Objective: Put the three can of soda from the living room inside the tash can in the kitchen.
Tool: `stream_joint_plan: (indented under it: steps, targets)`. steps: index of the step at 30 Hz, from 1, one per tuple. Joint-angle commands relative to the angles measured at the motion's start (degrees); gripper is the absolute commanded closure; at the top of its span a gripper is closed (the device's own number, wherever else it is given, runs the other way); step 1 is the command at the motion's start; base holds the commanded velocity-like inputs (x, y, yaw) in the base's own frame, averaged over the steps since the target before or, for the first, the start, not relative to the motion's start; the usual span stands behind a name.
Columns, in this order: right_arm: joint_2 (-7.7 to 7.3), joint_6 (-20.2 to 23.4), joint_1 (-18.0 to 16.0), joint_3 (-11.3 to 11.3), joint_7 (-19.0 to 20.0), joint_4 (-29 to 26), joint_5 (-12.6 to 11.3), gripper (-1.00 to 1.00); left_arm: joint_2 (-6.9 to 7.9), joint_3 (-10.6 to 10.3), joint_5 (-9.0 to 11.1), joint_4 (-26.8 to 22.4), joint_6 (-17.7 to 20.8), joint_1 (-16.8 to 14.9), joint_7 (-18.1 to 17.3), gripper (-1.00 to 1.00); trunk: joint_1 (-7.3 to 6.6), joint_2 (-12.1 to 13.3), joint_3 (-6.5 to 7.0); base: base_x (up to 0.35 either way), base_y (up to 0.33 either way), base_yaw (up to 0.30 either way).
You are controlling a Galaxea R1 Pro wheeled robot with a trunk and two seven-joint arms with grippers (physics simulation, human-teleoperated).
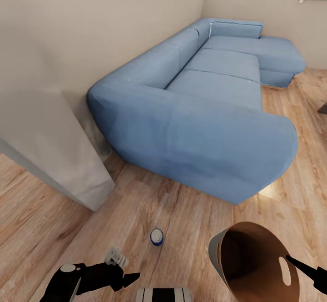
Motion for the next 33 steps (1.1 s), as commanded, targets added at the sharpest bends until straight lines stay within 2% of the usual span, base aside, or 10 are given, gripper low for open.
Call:
stream_joint_plan:
  steps: [1,6,7,12,18,22,25,29,33]
  targets:
    - [0.0,0.8,0.0,0.0,0.1,0.0,-0.9,1.0,-0.01,0.0,0.0,0.0,0.0,0.0,0.0,-1.0,0.0,0.0,0.0,0.0,0.0,0.0]
    - [0.0,0.8,0.0,0.0,0.1,0.0,-0.9,1.0,-0.01,0.0,0.0,0.0,0.0,0.0,0.0,-1.0,0.0,0.0,-0.01,0.0,0.0,0.0]
    - [0.33,0.0,0.1,-0.3,0.0,0.0,0.3,1.0,0.12,-0.2,0.2,-0.2,-0.3,-0.1,-0.2,-1.0,0.0,0.0,-0.01,0.0,0.0,0.0]
    - [0.46,-2.4,0.0,-0.3,0.0,0.0,3.4,1.0,0.14,-0.2,0.2,-0.1,-0.8,-0.1,-0.2,-1.0,0.0,0.0,-0.01,0.0,0.0,0.0]
    - [-1.16,-5.2,-0.1,-2.4,0.5,0.0,6.0,1.0,0.08,1.7,1.7,-2.1,1.2,-0.1,-0.5,-1.0,0.0,0.0,-0.01,0.0,0.0,0.0]
    - [-1.31,-6.9,-0.1,-3.8,0.7,0.0,7.2,1.0,0.06,3.0,1.8,-3.4,2.4,-0.1,-0.6,-1.0,0.0,0.0,-0.01,0.0,0.0,0.0]
    - [-1.31,-7.9,-0.1,-4.8,0.7,0.0,8.0,1.0,0.04,3.2,1.8,-4.3,2.5,-0.1,-0.6,-1.0,0.0,0.0,-0.01,0.0,0.0,0.0]
    - [-1.32,-9.0,-0.1,-4.8,0.7,0.0,8.9,1.0,0.07,3.2,1.7,-5.6,2.5,-0.1,-0.6,-1.0,0.0,0.0,-0.01,0.0,0.0,0.0]
    - [-1.27,-9.5,-0.1,-4.8,0.7,0.0,9.6,1.0,0.07,3.2,1.6,-5.8,2.5,-0.1,-0.5,-1.0,0.88,-1.6,-0.73,0.0,0.0,0.0]
